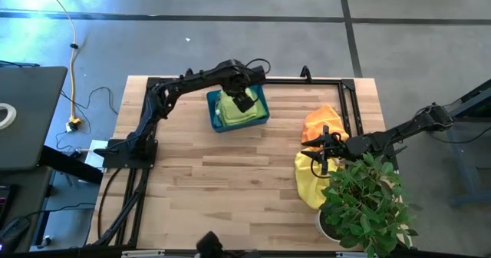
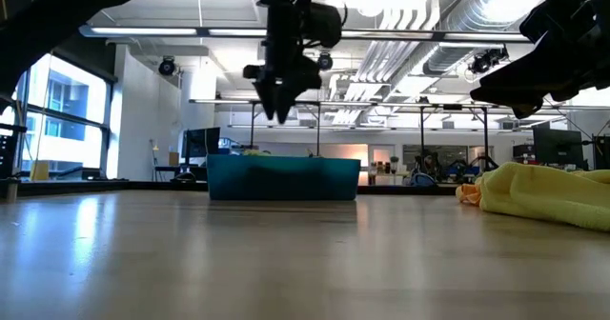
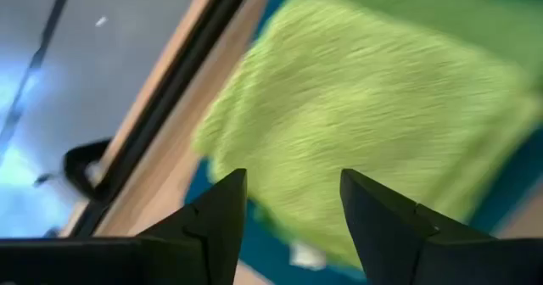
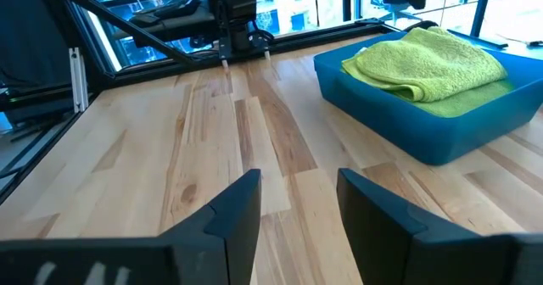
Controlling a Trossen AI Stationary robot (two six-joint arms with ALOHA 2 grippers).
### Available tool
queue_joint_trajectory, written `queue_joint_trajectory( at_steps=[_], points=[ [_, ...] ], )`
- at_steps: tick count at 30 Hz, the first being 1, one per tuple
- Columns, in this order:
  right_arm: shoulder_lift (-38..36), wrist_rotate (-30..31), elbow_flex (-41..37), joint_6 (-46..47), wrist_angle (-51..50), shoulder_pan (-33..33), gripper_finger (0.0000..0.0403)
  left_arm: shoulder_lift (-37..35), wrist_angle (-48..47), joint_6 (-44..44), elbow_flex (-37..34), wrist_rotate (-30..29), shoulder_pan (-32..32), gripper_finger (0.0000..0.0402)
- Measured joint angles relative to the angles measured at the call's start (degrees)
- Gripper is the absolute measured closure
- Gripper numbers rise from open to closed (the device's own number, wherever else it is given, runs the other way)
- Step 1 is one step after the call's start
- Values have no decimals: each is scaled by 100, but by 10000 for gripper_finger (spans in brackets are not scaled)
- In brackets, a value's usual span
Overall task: Fold microfiber towels
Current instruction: Stack the green microfiber cloth on the green microfiber cloth in the blue bin, then fold the yellow microfiber cloth
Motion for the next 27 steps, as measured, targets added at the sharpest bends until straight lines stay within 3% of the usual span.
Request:
queue_joint_trajectory(
  at_steps=[6, 12, 19, 27],
  points=[
    [0, 0, 0, 2, -1, -1, 254, 0, 658, 23, 104, 167, -678, 224],
    [1, 0, 0, 2, -2, -1, 254, 0, 730, -226, 104, 203, -1614, 243],
    [1, 0, 0, 1, -1, 0, 254, 0, 793, -872, 55, -237, -2784, 265],
    [0, 0, 0, 2, -2, -2, 254, 0, 1381, -1914, -468, -738, -3803, 270]
  ],
)
